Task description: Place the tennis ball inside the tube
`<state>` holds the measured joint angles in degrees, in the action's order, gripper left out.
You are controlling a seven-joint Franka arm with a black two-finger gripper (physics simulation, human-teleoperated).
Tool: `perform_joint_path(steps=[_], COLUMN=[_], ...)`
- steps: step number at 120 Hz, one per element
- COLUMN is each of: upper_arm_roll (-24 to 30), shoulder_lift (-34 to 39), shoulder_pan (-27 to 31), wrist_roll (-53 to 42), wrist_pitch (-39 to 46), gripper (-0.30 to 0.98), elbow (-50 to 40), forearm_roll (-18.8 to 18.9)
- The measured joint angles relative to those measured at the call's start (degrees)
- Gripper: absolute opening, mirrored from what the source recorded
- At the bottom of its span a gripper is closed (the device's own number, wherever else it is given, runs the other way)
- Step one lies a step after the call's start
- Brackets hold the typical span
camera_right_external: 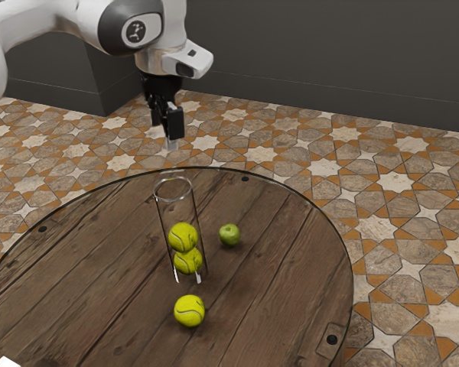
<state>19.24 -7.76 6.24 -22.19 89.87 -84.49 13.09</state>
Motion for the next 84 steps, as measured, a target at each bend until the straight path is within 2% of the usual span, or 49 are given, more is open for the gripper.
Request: perform_joint_path(steps=[10,19,41,53,84], upper_arm_roll=[0.1,0.2,0.4,1.2,2.1], shoulder_lift=[0.3,3.5,12.2,16.4,15.9], shoulder_pan=[0.1,0.4,0.0,-0.1,0.3], wrist_roll=[-0.8,-1.4,-0.5,1.7,8.4], wrist_pitch=[1.1,2.6,6.8,10.9,21.8], gripper=[0.69,0.69,0.69,0.69,0.69], elbow=[-0.7,-6.5,-20.8,-28.8,-42.5], forearm_roll=[-0.5,-2.8,-12.9,-16.2,-21.0])
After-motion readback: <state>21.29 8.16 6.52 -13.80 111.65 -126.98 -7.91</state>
